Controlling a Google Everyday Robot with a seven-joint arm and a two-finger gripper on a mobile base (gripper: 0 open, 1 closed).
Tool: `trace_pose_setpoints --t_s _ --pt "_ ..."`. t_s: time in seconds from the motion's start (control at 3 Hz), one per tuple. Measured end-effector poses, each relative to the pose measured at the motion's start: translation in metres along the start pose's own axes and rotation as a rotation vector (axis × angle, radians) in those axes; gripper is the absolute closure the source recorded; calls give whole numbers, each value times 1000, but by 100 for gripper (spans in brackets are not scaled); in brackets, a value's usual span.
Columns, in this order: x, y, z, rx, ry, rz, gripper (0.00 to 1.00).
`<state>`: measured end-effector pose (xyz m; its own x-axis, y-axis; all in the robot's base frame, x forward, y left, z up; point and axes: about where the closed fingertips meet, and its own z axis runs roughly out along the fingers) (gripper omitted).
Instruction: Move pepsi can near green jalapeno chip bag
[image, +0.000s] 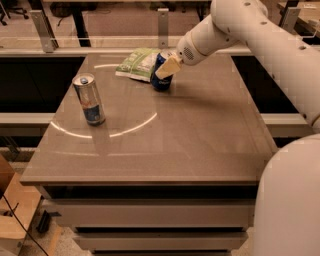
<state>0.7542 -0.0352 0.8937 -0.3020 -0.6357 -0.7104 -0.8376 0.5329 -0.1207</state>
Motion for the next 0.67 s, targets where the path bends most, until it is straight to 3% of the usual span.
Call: trace_pose_setpoints --t_s 0.33,0.67 --pt "-2 1 0 2 3 -11 0" --pt "-2 1 0 2 3 -11 0"
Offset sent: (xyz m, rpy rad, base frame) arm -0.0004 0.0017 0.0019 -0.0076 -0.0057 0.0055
